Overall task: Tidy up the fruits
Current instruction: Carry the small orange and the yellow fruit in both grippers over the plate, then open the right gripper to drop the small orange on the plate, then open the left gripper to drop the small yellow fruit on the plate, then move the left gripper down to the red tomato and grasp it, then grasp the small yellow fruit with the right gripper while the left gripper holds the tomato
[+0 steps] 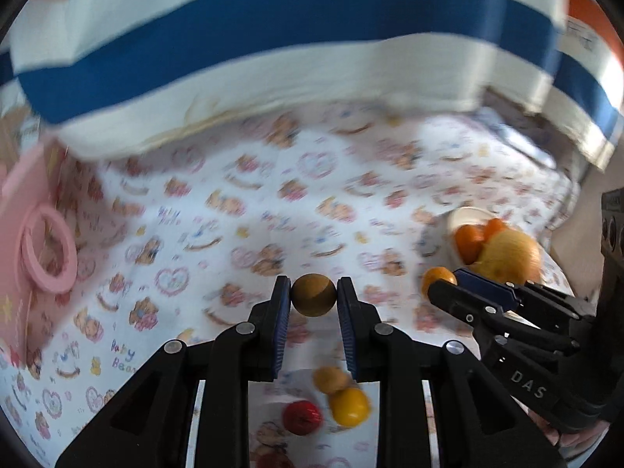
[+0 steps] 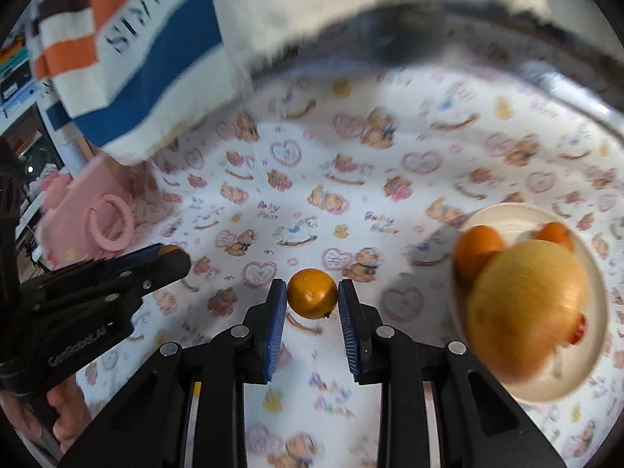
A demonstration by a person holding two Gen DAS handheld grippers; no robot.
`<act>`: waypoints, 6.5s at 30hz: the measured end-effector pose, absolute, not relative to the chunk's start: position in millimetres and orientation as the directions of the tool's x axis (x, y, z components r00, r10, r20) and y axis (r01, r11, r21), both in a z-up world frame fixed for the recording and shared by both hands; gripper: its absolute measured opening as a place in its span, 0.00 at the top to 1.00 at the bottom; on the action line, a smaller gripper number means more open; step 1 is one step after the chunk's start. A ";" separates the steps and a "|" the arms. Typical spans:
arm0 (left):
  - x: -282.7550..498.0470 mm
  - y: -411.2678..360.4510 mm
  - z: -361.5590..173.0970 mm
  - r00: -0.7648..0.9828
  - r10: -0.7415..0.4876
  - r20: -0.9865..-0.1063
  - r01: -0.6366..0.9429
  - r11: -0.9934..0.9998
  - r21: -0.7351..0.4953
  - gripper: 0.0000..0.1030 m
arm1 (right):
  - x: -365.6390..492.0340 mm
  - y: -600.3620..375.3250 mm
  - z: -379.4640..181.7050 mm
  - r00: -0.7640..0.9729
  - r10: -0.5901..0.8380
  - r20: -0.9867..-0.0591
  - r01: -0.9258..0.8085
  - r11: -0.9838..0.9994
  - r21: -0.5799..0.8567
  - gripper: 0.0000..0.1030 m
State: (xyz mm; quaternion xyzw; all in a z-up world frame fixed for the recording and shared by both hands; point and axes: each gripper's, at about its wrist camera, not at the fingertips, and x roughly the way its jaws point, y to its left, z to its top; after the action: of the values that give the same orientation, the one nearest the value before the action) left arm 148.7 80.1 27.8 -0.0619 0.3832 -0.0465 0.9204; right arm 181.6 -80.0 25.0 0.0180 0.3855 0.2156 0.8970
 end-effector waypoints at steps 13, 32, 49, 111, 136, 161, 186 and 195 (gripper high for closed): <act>121.7 43.2 47.3 0.796 -0.197 -0.573 0.170 0.980 -0.102 0.77 | 114.3 -151.9 70.2 0.765 0.393 -0.511 -0.363 0.918 0.162 0.73; 114.1 -24.1 94.0 0.862 -0.229 -0.453 0.245 0.969 -0.026 0.77 | 115.6 -249.2 96.7 0.865 0.327 -0.381 -0.273 0.943 0.188 0.73; 141.7 -100.5 71.8 0.790 -0.314 -0.527 0.337 0.940 -0.054 0.77 | 144.8 -284.2 66.8 0.837 0.288 -0.465 -0.173 0.946 0.275 0.73; 133.2 -65.2 68.9 0.754 -0.278 -0.596 0.386 0.921 0.059 0.69 | 176.6 -259.0 27.7 0.728 0.179 -0.662 -0.087 0.982 0.170 0.72; 15.7 65.6 66.4 0.892 -0.036 -0.451 0.068 0.996 0.055 0.09 | 47.5 -139.7 60.8 0.839 0.264 -0.475 -0.250 0.964 0.093 0.72; 61.8 98.0 -38.0 0.655 -0.080 -0.751 0.052 0.997 -0.061 0.69 | 48.3 -130.5 21.2 0.796 0.261 -0.546 -0.229 0.965 0.129 0.64; 30.9 86.8 -0.3 0.768 -0.065 -0.637 0.076 0.997 -0.011 0.76 | 63.5 -91.2 -21.0 0.638 0.329 -0.696 -0.310 0.937 0.159 0.39; 30.7 87.6 0.2 0.767 -0.049 -0.640 0.067 0.998 0.003 0.76 | 69.2 -84.1 -37.9 0.614 0.297 -0.731 -0.311 0.942 0.122 0.40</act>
State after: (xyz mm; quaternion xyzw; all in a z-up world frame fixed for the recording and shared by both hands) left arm 30.7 87.6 0.2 0.0129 0.3402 -0.0308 0.9398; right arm 69.2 -84.1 -37.9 -0.0084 0.4054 0.1694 0.8983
